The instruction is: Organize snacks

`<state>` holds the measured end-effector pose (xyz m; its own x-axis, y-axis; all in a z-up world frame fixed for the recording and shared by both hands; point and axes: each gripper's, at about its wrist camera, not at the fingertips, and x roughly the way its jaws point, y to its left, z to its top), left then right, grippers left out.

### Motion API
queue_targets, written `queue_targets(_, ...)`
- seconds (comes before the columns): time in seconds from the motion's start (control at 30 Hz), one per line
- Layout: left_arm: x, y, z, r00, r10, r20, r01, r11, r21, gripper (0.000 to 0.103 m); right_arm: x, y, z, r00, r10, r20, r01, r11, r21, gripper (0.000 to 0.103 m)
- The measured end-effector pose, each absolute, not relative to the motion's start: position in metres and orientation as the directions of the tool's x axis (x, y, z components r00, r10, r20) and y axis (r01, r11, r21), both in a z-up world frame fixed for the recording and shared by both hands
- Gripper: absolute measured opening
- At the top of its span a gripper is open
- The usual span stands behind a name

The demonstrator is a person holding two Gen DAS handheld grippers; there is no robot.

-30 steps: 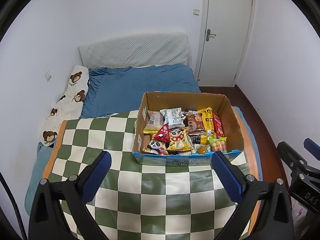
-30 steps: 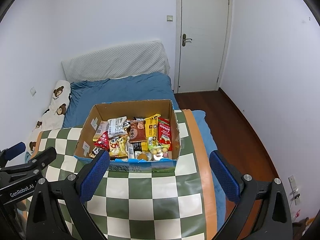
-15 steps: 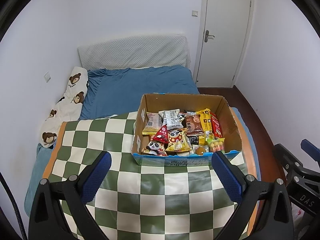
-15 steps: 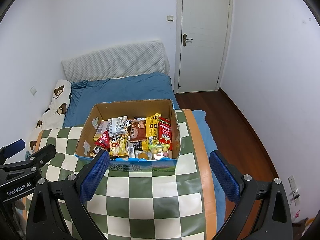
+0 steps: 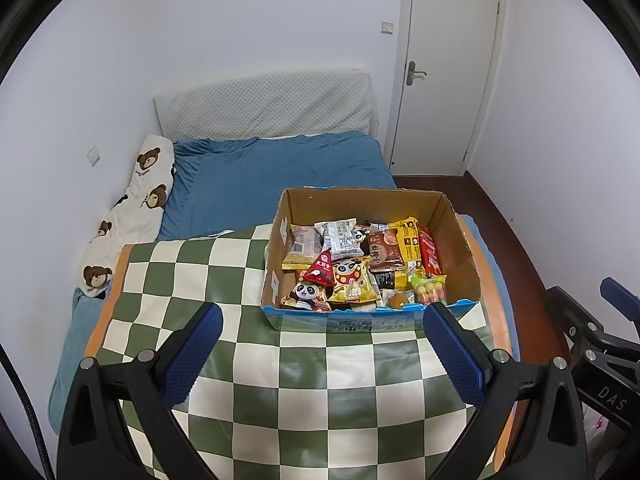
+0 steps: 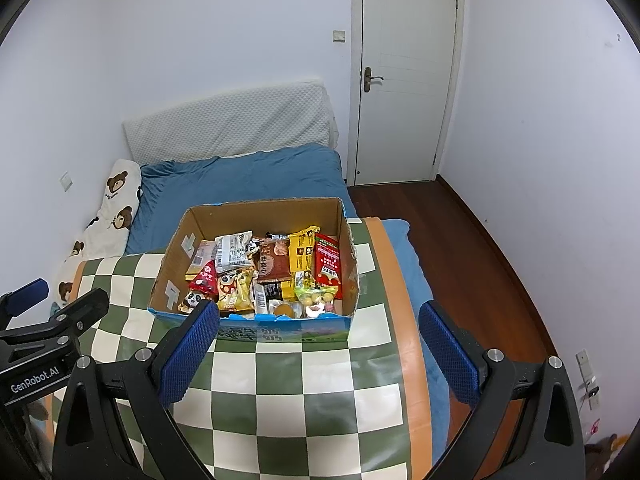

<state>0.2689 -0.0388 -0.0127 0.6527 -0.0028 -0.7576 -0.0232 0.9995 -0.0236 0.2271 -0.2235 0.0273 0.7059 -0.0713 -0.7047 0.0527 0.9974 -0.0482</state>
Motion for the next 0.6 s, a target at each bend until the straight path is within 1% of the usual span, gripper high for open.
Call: queue_targets(0.6, 0.2655, -0.0386, -0.0125, 0.656, -0.009, -0.754, -0.013, 1.0, -0.024, 0.103, 0.2269, -0.2231, 0.0275, 0.706, -0.072, -0.705, 0.053, 0.997, -0.048, 0.102)
